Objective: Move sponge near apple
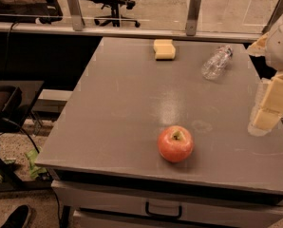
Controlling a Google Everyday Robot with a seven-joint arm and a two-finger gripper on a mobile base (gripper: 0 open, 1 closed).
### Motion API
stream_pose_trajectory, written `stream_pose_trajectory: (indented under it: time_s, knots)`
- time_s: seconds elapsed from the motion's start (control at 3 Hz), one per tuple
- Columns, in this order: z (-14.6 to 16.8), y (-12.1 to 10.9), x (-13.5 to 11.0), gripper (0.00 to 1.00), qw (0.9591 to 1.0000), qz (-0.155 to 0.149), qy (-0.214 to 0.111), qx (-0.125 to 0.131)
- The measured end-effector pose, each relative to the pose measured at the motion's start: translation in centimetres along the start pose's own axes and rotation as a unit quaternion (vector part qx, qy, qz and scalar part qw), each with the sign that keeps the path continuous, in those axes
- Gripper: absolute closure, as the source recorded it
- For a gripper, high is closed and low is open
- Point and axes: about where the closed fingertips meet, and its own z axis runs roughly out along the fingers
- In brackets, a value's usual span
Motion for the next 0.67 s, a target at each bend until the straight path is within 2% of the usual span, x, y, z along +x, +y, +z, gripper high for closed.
stream_pose_trajectory:
  time_s: [0.33, 0.67]
  knots:
    - [0.0, 0.0, 0.0, 0.0, 1.0, 0.0, 0.0, 0.0]
    - [0.8, -1.7, -1.2, 0.0, 0.9999, 0.005, -0.011, -0.005]
